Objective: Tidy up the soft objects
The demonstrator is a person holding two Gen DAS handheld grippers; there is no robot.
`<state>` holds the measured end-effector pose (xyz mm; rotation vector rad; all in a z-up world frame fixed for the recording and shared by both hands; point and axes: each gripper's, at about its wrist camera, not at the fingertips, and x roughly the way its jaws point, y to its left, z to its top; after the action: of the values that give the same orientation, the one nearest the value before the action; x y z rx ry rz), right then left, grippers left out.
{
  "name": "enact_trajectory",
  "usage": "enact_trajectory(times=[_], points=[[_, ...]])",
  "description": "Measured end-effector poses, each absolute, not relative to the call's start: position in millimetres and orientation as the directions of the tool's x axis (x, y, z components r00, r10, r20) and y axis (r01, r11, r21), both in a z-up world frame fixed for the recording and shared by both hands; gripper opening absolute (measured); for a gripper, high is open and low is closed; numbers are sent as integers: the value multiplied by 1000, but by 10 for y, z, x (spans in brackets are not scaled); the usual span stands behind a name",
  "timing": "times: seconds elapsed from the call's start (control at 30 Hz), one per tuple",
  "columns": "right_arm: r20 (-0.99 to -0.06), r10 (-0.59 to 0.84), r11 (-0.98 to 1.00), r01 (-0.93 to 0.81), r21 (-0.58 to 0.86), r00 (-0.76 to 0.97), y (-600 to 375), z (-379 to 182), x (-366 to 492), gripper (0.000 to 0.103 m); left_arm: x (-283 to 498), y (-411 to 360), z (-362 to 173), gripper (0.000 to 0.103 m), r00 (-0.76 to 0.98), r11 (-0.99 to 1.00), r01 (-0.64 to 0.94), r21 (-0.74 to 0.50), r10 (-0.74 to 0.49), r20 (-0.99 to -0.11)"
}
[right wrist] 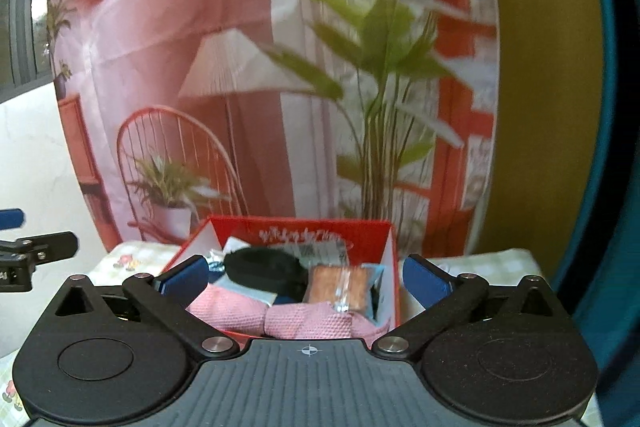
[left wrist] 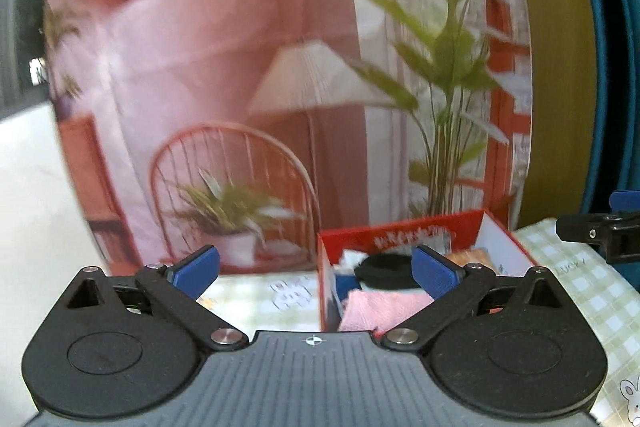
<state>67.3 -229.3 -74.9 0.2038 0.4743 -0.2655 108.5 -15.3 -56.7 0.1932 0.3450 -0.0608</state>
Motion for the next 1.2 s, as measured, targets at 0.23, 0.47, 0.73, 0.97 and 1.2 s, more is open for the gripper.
enact_trajectory(times=[0.23, 0.47, 0.73, 0.97, 1.2], points=[[-393, -245, 942, 314, 121, 886, -2077, -328, 275, 103, 532, -30, -175, 103, 960, 992, 75, 100, -45, -278], [-321, -258, 943, 310, 123, 911, -1940, -29, -38, 103, 191, 41, 40, 103, 972, 996, 33, 80, -13, -236], [-274, -241, 956, 277, 100, 931, -1847, 185, -155, 103, 87, 8, 91, 103, 979, 995, 7, 95, 13, -205], [-262, -253, 956, 281, 78, 931, -1801, 263, -134, 103, 102, 40, 90, 103, 978, 997, -1, 81, 18, -208], [-263, -249, 959, 275, 66, 932, -1744, 255, -128, 103, 93, 32, 87, 103, 977, 997, 0, 71, 16, -211]])
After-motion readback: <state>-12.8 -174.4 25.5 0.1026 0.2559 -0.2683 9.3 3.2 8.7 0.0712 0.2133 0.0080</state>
